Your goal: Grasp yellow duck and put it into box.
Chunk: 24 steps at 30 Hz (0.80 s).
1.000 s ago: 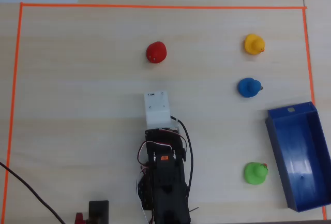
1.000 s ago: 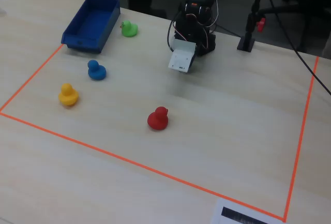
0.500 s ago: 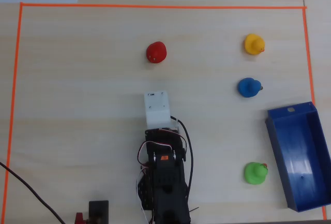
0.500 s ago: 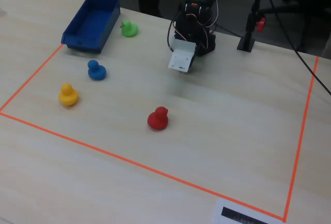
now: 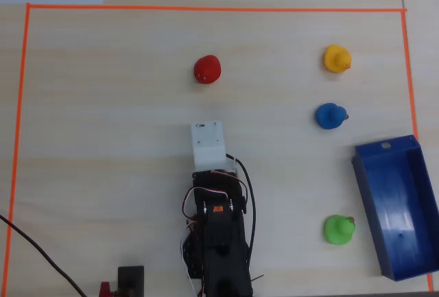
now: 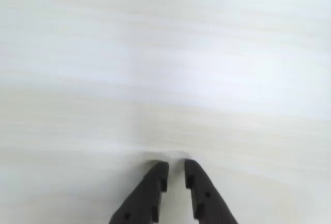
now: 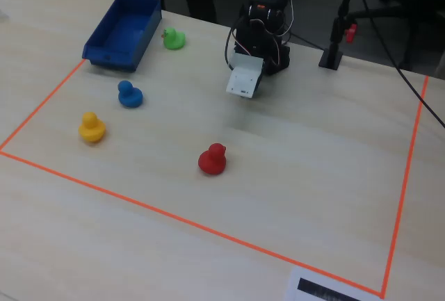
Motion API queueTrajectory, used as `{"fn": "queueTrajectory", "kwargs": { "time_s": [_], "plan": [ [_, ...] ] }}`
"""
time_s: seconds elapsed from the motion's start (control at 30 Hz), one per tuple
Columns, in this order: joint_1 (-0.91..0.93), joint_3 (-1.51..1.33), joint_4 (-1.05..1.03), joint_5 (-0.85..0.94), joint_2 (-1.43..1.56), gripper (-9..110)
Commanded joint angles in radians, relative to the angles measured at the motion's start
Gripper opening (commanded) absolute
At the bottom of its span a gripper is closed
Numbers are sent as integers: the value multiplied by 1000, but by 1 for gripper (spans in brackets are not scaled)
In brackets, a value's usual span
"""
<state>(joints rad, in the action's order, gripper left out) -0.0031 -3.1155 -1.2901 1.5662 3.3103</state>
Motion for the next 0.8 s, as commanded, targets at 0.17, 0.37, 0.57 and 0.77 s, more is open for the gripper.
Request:
{"fn": "queueTrajectory", "kwargs": {
  "time_s": [0.17, 0.37, 0.57, 0.77],
  "plan": [
    [69, 110, 508, -172, -95, 0],
    [158, 287, 902, -258, -443, 0],
    [313, 641, 1121, -399, -902, 1],
    [476, 994, 1178, -503, -1270, 6]
  ]
}}
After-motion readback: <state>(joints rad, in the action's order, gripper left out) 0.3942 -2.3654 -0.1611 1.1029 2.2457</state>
